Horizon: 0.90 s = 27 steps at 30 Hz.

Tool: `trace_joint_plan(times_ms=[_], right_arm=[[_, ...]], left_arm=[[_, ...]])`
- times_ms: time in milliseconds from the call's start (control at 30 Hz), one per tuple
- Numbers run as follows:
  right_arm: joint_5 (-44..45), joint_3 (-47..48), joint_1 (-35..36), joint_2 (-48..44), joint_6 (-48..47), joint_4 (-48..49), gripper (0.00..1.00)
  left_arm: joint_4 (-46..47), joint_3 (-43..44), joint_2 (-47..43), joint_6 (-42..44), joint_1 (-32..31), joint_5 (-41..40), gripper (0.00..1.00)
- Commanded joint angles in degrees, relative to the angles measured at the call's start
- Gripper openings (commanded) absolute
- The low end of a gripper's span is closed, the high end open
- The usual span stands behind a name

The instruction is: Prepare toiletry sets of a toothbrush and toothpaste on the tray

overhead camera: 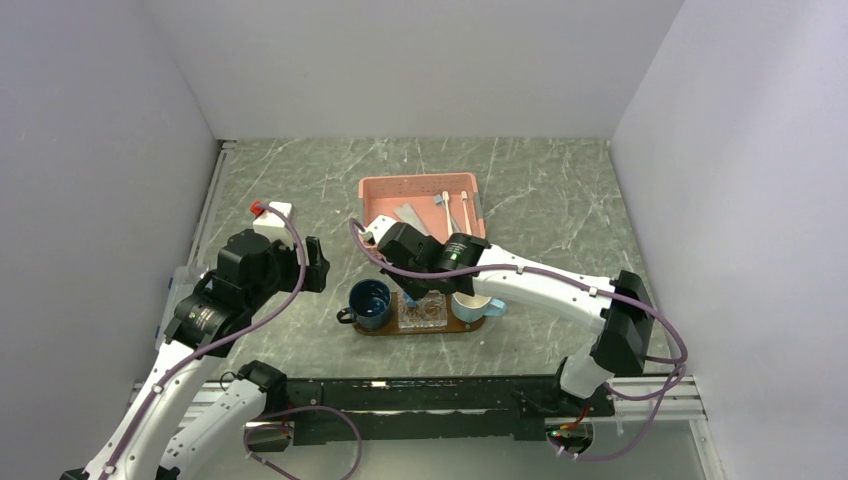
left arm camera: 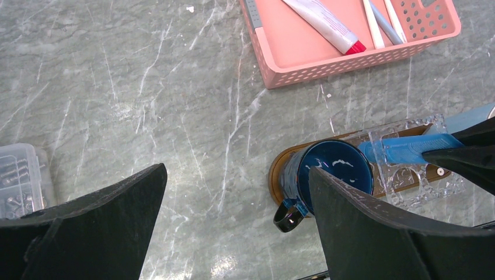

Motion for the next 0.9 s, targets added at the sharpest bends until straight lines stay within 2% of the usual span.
trace_joint_plan(times_ms=[0,800,867], right_arm=[[-0.57,-0.25,-0.43,-0.10,0.86,3.22,0.00],[-1.02,-3.56,-1.63,-0.78,3.02,5.17,0.00],[-0.83,-3.56,-1.60,-0.63,3.22,5.06,0.03]], left_arm=[[2.13,0.00,-0.20,0.77,0.25,0.39,0.98],[1.99,-0.09,-0.29,0.74,0.25,0.21,0.98],[2.01,-0.10,-0.28,0.76,0.28,0.27,0.98]])
